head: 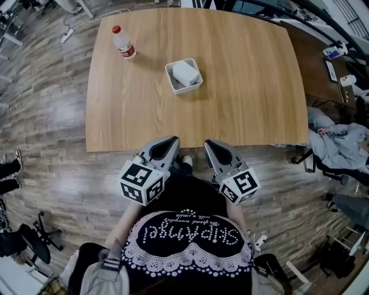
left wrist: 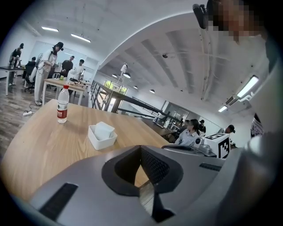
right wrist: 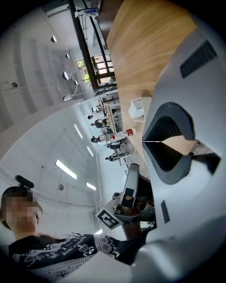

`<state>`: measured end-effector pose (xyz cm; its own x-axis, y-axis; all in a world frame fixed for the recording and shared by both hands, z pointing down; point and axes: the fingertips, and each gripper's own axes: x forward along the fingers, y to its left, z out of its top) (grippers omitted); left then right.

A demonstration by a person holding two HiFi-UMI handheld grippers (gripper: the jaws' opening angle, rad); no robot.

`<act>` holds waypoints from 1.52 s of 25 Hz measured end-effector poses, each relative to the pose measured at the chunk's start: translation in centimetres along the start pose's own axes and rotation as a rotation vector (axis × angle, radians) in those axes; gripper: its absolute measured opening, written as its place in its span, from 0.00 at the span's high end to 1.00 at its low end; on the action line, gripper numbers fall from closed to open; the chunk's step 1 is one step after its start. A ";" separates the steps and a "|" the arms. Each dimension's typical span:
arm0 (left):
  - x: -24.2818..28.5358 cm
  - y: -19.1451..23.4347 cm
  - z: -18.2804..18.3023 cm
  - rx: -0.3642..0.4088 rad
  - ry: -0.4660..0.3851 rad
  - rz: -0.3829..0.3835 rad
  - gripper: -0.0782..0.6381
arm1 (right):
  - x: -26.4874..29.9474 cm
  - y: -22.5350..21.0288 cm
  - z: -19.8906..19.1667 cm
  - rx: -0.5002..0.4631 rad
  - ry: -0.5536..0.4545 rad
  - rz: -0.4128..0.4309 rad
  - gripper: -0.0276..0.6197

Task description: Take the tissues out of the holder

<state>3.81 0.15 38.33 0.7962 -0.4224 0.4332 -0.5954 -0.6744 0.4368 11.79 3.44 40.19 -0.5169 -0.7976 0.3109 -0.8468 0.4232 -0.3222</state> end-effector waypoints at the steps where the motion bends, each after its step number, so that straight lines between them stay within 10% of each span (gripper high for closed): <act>1: 0.1 0.2 0.1 -0.002 0.006 -0.005 0.88 | 0.2 0.1 0.1 0.004 0.002 0.002 0.94; 38: -1.2 5.4 2.2 -0.045 -0.041 0.083 0.88 | 5.9 -0.2 0.7 -0.043 0.109 0.057 0.94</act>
<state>-0.11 -4.30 38.39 0.7472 -0.5006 0.4372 -0.6629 -0.6084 0.4364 8.98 -1.65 41.42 -0.5733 -0.7210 0.3892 -0.8188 0.4869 -0.3042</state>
